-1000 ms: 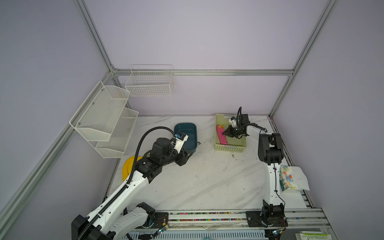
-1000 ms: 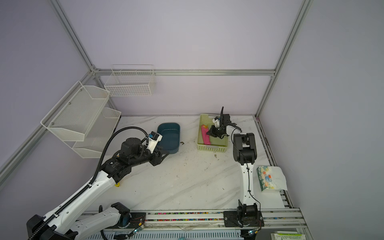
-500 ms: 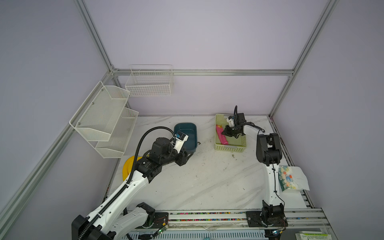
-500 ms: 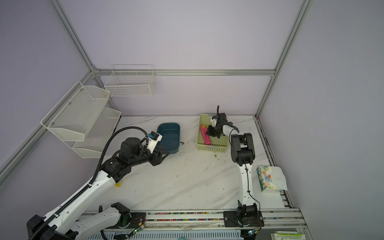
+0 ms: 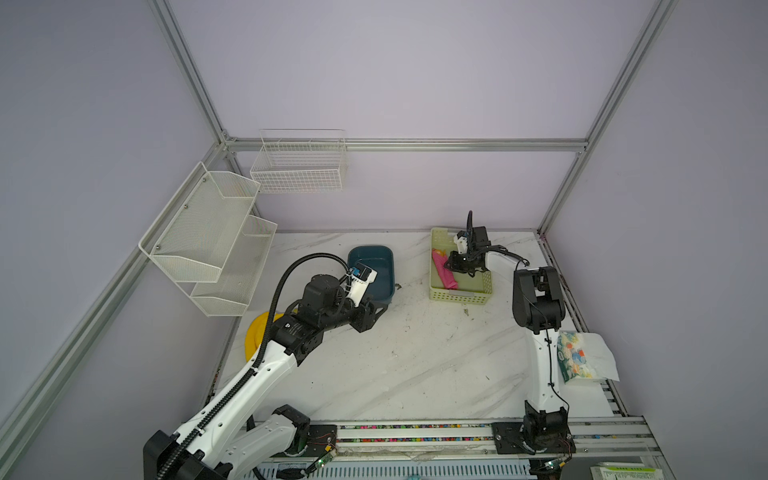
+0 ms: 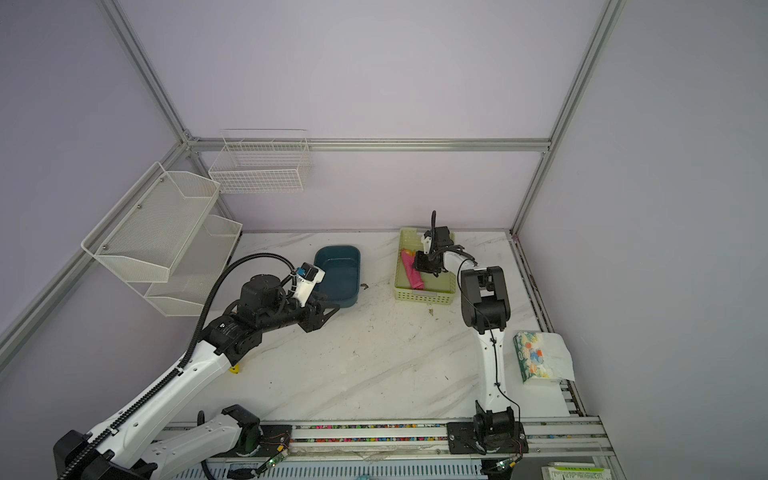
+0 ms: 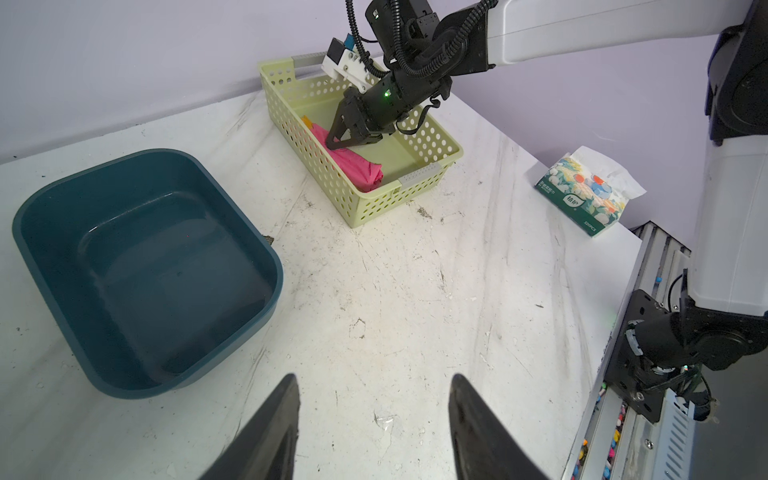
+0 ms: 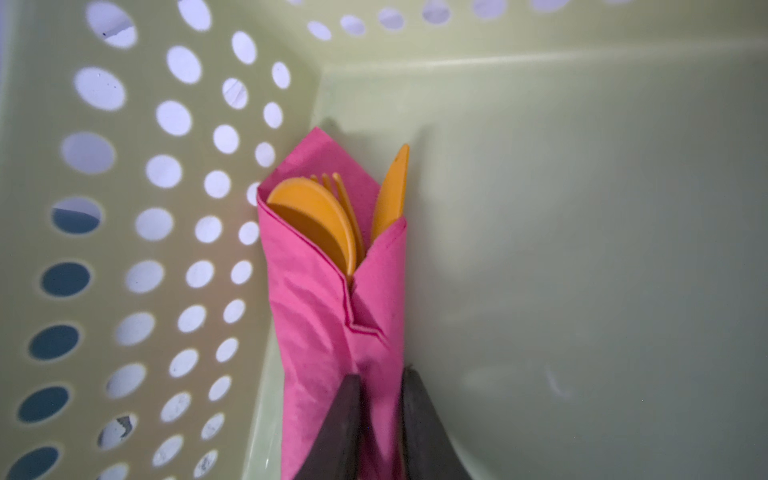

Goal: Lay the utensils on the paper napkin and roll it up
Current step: 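Lower the pink bundle into the green basket with the right gripper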

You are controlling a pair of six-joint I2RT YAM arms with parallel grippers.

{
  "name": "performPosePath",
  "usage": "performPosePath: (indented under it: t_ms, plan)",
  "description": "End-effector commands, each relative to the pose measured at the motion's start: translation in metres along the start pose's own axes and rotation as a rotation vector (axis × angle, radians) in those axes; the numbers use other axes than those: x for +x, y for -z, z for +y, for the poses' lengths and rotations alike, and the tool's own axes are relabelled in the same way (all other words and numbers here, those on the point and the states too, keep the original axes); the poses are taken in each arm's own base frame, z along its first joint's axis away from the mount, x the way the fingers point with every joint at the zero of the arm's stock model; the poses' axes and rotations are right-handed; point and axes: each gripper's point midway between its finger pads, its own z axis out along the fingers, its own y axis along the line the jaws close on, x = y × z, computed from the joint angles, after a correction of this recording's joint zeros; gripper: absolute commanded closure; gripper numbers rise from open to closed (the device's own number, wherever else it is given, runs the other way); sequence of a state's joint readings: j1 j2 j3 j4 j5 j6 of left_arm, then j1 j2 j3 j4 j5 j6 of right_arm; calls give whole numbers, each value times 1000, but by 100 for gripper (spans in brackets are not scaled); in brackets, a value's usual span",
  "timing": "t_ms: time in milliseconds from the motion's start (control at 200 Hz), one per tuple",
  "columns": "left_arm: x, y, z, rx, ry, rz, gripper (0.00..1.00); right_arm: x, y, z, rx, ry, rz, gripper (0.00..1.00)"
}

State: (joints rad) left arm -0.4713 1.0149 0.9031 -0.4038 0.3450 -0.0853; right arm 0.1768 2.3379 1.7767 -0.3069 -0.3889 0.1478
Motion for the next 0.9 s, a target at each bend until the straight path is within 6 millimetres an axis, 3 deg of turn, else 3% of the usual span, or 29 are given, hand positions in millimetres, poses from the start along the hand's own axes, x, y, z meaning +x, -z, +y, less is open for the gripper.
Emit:
performPosePath:
  t_ms: [0,445,895]
  plan:
    - [-7,1,-4,31,-17,-43,43,55,-16,-38,135,-44,153,72]
    - [-6,-1,-4,38,-11,-38,43,50,-13,-36,138,-44,133,60]
    - [-6,0,-1,24,-11,-40,42,20,10,-13,76,-64,43,57]
